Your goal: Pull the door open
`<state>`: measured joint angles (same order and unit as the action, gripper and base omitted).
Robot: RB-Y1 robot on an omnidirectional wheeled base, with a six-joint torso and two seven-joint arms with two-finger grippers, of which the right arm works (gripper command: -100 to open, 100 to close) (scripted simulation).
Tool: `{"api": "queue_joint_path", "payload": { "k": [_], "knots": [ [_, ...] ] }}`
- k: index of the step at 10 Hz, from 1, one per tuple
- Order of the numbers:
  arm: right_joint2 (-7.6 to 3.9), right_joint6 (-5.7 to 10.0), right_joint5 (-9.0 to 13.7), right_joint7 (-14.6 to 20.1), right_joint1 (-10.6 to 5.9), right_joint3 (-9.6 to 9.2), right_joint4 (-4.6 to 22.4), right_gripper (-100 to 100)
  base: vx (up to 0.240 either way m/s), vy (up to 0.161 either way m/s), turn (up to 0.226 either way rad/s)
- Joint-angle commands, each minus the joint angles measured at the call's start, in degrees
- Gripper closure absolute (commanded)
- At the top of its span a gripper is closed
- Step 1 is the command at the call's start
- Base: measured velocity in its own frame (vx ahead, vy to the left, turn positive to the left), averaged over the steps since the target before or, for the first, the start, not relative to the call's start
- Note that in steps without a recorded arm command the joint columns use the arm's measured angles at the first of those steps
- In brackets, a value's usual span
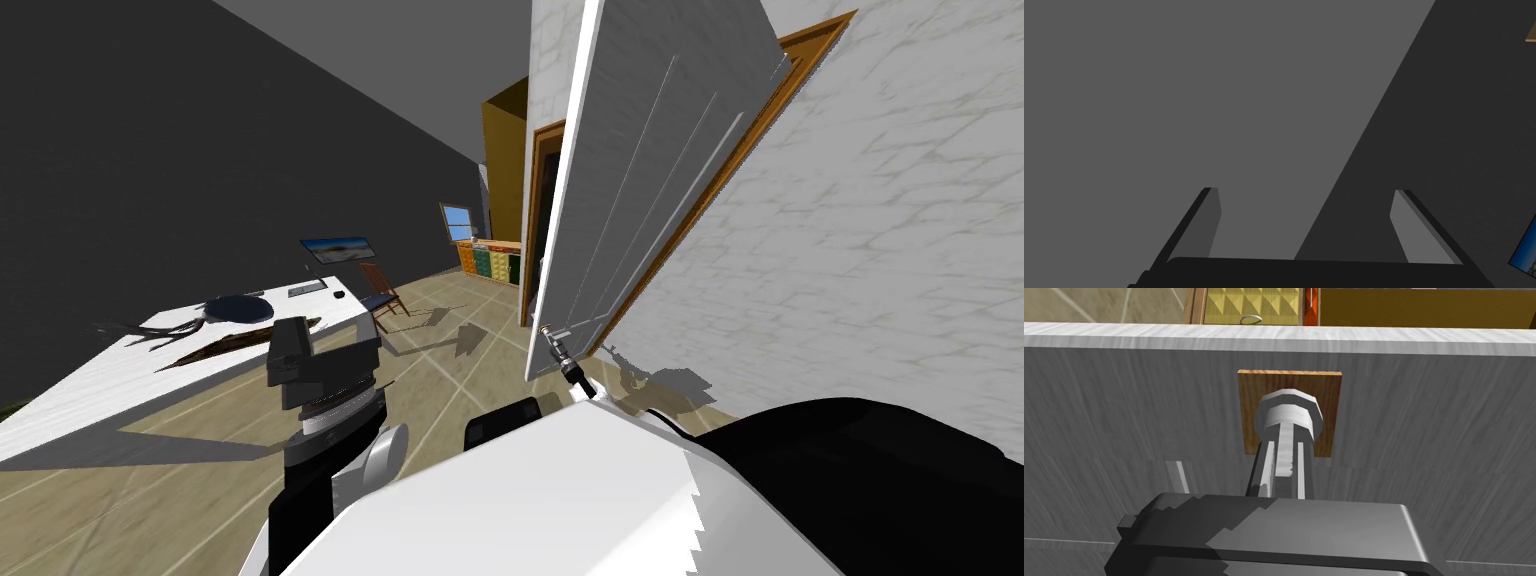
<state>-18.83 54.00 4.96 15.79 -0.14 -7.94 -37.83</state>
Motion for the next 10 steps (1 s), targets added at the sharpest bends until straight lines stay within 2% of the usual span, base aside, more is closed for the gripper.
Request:
{"api": "queue_joint_path", "payload": {
  "k": [1, 4, 5, 6, 8, 10],
  "knots": [
    [1.13, -1.99, -0.7, -0.7, 0.13, 0.26, -1.6, 100, -0.136, -0.150, 0.079],
    [2.58, -4.75, -1.6, -1.8, -0.57, 1.24, -3.5, 100, -0.100, -0.157, 0.103],
    [2.76, -4.30, -1.6, -1.6, -0.25, 0.50, -3.2, 100, -0.030, -0.051, 0.066],
    [1.61, -2.48, -1.4, -0.4, 0.52, 0.43, -2.2, 100, -0.062, 0.023, 0.251],
    [1.61, -2.48, -1.4, -0.4, 0.52, 0.43, -2.2, 100, -0.062, 0.015, 0.056],
    [-0.86, 0.90, -0.9, 1.6, 2.06, 0.64, -0.4, 100, -0.085, 0.016, 0.221]
  ]
}}
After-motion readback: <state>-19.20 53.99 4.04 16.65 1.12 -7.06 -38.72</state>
